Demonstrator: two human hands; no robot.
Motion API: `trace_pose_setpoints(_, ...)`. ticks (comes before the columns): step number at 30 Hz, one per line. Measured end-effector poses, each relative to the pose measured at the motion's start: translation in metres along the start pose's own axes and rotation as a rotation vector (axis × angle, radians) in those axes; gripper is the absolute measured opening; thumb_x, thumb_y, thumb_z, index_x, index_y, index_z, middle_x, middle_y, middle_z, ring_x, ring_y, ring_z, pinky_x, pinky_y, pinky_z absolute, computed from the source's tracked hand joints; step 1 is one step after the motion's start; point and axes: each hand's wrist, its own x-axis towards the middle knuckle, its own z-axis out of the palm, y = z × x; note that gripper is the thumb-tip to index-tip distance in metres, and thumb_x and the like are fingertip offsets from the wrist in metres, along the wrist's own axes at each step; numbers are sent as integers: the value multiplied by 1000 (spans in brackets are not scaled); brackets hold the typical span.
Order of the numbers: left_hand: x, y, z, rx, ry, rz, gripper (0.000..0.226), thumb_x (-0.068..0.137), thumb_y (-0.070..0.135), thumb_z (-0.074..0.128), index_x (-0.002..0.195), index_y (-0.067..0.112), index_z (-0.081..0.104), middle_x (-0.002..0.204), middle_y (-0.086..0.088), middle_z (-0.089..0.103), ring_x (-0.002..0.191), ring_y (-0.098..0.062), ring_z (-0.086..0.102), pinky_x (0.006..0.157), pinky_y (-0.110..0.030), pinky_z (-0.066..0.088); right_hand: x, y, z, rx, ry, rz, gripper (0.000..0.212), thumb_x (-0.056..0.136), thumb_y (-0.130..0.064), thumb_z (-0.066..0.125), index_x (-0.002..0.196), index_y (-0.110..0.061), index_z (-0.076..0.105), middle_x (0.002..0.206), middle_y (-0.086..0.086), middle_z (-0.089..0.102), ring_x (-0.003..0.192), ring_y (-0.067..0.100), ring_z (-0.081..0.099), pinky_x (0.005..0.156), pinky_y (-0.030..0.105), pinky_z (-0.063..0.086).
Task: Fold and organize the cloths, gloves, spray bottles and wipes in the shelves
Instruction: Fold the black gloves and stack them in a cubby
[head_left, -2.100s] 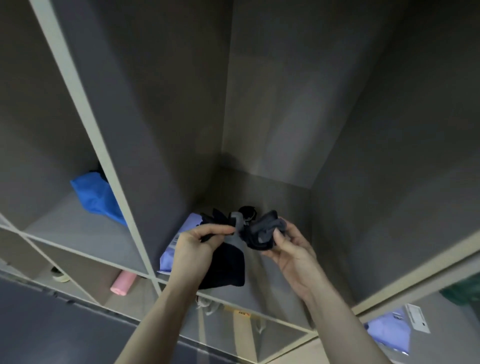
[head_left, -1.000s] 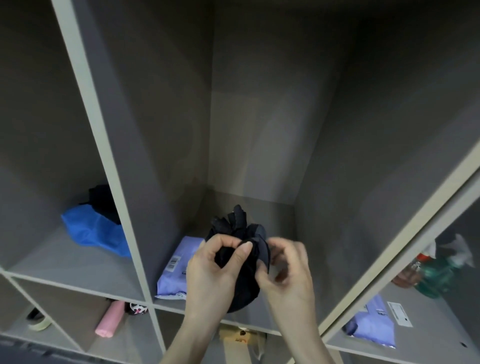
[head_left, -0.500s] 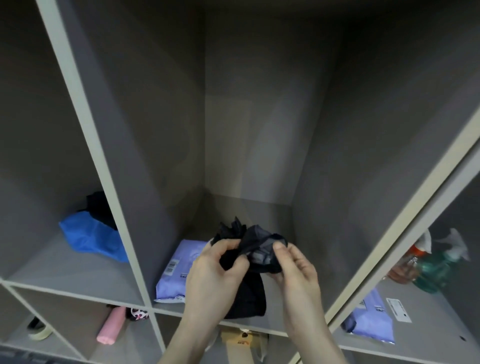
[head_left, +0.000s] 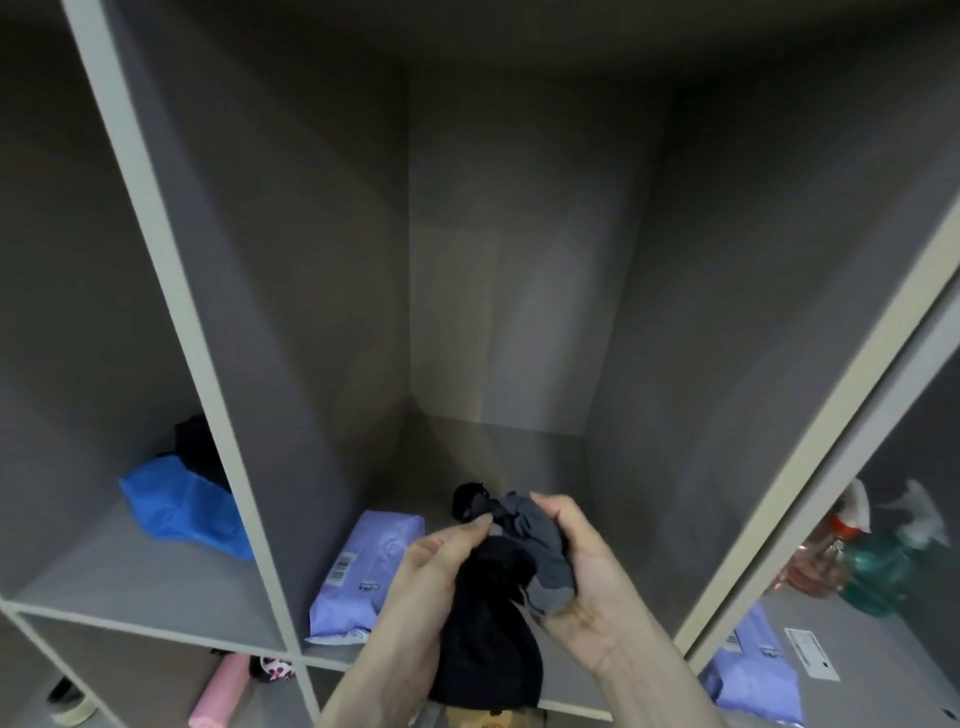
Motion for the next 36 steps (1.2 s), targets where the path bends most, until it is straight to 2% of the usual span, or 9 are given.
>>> trace_pose_setpoints(3,5,5,1,16,0,53,34,79,25,62,87,-7,73,95,-30,70,84,-32,66,80,-37,51,-1,-4,4,-13,-33,24,29,80,-25,60,81,-1,74,81,16,72,67,24,69,65,31,57)
trace_pose_setpoints(7,8,17,1,59,11,114,38,90,30,53,80,0,73,86,-21,73,75,-25,70,69,-30,55,-5,-12,11,-32,-77,-71,43,81,-33,64,104,3,72,106,21,71,93,30,70,89,40,53)
trace_pose_setpoints(12,-1,38,-3,182,98,274,50,79,53,50,80,10,75,78,-5,76,73,-12,72,61,-17,54,-10,-22,13,-40,-107,-258,33,89,-28,54,98,-3,74,102,19,72,86,26,72,66,32,59)
trace_pose_setpoints(17,-3,35,-3,487,148,468,48,63,55,69,76,9,71,86,-4,72,90,-19,66,86,-38,52,-11,-14,15,-311,-55,-425,36,85,-34,56,102,-9,75,108,15,72,106,26,67,94,37,49)
trace_pose_setpoints(19,0,35,-6,449,220,534,31,72,40,72,78,10,73,84,-6,73,89,-23,68,87,-47,53,-13,-13,14,-304,-48,-480,34,85,-33,55,101,-9,75,105,13,73,102,24,68,88,32,51)
trace_pose_setpoints(25,-1,48,-11,255,292,498,8,83,19,71,86,12,74,85,-4,76,89,-22,71,92,-48,53,-13,-11,4,-281,-42,-651,41,63,-48,80,92,-21,74,91,0,73,73,7,61,54,16,44)
trace_pose_setpoints(28,1,48,-14,216,301,459,10,83,21,71,86,13,75,87,-7,76,95,-29,69,94,-50,51,-12,-12,0,-283,-87,-726,49,54,-47,87,88,-18,68,89,1,72,77,7,65,61,17,49)
trace_pose_setpoints(32,3,41,-16,283,272,360,29,82,43,65,81,18,78,84,3,76,93,-15,70,94,-39,52,-18,-13,1,-357,-109,-825,35,69,-32,83,90,-12,64,100,7,72,96,15,67,82,21,52)
trace_pose_setpoints(36,-5,39,0,212,167,265,63,79,63,44,78,9,77,77,-2,76,74,-9,71,62,-15,53,-14,-2,3,-835,-57,-1181,9,81,-6,72,82,-7,63,89,3,66,89,19,63,79,26,48)
